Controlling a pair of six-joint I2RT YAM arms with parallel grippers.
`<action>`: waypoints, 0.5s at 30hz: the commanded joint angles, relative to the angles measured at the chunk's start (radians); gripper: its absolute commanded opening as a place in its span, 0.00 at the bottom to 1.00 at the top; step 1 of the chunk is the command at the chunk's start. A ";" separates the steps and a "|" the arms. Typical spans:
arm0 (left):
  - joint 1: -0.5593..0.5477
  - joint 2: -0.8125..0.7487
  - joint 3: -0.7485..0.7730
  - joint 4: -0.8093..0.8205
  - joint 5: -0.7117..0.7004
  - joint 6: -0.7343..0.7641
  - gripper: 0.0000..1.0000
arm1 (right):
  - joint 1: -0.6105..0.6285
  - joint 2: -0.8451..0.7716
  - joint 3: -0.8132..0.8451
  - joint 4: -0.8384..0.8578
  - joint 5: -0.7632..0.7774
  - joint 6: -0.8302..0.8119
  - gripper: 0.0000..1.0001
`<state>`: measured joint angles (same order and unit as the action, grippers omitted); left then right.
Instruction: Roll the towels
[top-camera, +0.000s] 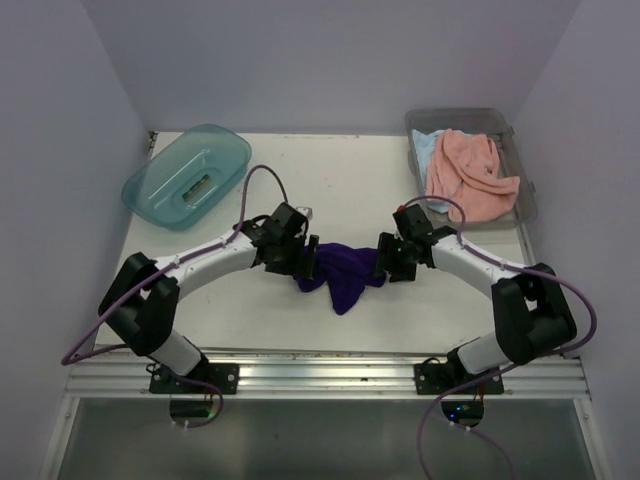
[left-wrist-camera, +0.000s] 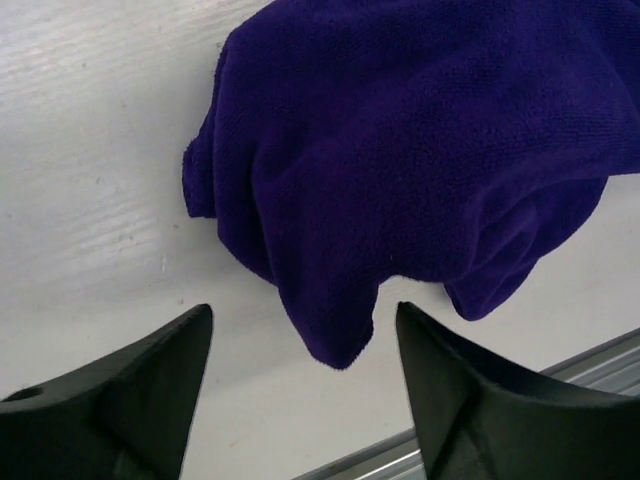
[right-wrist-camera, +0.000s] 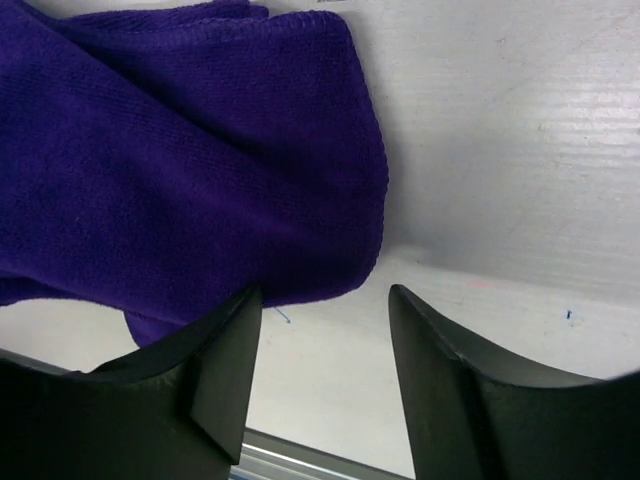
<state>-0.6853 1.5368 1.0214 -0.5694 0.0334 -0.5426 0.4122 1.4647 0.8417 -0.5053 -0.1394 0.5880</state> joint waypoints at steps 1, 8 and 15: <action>-0.005 0.051 -0.015 0.118 0.048 -0.016 0.74 | 0.000 0.019 -0.030 0.096 -0.008 0.047 0.56; -0.007 0.091 -0.003 0.141 0.036 -0.016 0.23 | 0.000 0.055 -0.047 0.194 -0.045 0.068 0.29; 0.027 0.056 0.147 -0.007 -0.114 0.071 0.00 | 0.002 0.037 0.112 0.145 -0.008 0.049 0.00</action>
<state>-0.6838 1.6291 1.0676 -0.5350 0.0082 -0.5308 0.4122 1.5181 0.8291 -0.3798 -0.1596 0.6453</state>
